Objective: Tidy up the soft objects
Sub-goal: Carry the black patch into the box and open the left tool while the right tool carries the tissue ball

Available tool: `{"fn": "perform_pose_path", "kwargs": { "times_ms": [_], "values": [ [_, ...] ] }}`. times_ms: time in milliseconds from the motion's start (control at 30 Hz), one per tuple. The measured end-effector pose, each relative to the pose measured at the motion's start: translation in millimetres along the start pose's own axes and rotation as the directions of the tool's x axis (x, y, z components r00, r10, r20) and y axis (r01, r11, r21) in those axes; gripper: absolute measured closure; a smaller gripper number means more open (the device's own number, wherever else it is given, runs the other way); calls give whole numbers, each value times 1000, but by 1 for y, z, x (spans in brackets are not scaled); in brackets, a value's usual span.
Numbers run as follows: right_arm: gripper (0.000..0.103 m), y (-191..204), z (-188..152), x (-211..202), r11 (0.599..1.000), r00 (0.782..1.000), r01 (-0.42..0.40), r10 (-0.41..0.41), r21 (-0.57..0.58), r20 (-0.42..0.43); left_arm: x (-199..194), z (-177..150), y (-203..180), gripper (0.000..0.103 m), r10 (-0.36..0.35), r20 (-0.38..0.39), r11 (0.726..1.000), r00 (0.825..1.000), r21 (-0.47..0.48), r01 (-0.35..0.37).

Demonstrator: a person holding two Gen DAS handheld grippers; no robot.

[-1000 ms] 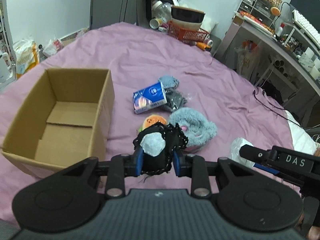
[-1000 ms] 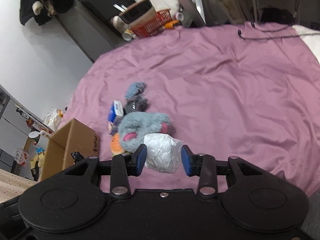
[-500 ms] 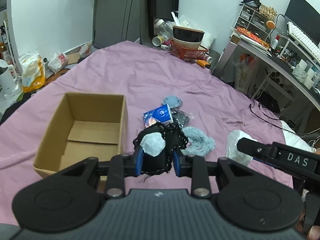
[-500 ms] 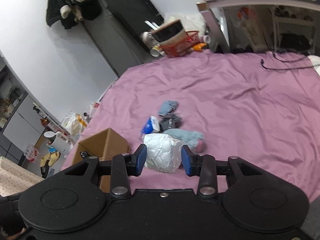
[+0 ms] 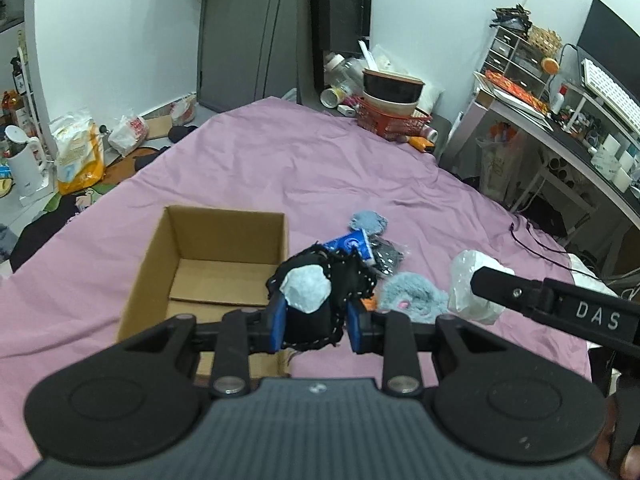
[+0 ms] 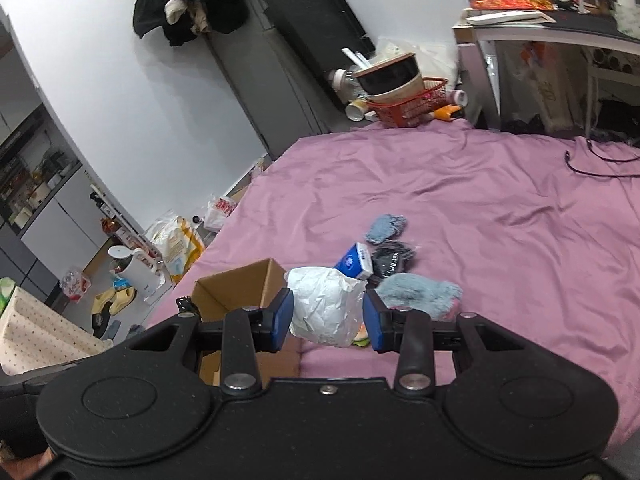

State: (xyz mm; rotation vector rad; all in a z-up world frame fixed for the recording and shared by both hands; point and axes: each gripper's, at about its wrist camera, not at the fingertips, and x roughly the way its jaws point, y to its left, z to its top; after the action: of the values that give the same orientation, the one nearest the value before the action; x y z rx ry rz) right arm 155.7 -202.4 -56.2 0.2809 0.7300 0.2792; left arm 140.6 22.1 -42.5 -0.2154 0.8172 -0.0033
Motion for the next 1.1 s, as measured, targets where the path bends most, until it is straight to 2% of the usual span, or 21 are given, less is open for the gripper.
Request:
{"fn": "perform_pose_path", "kwargs": {
  "times_ms": [67,567,833,1100],
  "values": [
    [65,6,1,3,1000,1000,14,-14,-9,0,0,2,8,73,5,3,1000,1000,-12,-5],
    [64,50,-3,36,998,998,-29,25,-63,-65,19,11,70,73,55,-16,994,998,-92,-56],
    [64,71,-7,59,996,992,-42,33,-75,-123,46,11,109,73,61,-73,985,995,-158,-72],
    [64,91,-14,90,995,985,-59,46,-76,-165,77,8,130,72,54,-148,982,988,-170,-79]
  ]
}}
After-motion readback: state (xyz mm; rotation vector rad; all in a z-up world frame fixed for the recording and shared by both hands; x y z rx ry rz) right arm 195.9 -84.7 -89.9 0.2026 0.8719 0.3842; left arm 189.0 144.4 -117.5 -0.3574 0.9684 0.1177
